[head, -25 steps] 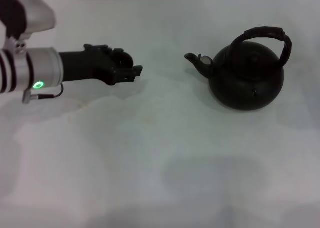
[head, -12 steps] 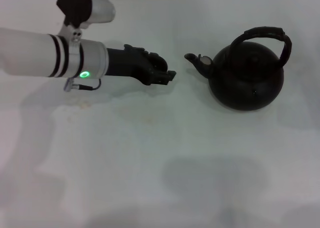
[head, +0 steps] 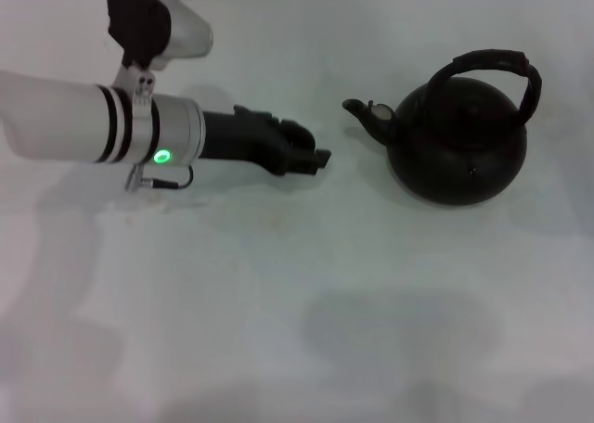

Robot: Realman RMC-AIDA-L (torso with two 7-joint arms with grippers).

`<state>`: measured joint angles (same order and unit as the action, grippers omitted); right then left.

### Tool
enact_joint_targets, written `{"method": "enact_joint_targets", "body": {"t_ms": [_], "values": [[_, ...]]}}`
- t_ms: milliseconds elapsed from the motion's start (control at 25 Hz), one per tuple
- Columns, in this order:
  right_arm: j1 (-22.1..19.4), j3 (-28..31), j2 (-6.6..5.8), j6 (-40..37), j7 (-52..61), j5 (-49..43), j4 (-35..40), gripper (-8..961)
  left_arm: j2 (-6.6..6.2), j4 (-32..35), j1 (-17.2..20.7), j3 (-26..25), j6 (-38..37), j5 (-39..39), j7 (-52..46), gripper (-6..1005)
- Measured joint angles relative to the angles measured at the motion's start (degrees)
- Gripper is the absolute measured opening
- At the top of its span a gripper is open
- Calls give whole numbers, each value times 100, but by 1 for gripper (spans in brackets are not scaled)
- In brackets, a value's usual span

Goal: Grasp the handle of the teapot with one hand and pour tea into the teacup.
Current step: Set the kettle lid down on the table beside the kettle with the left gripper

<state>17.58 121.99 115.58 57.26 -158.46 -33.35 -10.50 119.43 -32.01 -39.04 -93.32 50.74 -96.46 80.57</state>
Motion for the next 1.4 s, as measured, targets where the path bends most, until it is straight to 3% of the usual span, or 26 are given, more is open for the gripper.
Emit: {"method": "enact_joint_targets", "body": {"t_ms": [240, 1400], "values": [[14, 0, -1, 19, 0, -4, 11, 856, 10, 266, -54, 181, -71, 32, -33, 702], [26, 0, 8, 0, 0, -5, 15, 857, -12, 328, -71, 508, -354, 193, 41, 703]]}}
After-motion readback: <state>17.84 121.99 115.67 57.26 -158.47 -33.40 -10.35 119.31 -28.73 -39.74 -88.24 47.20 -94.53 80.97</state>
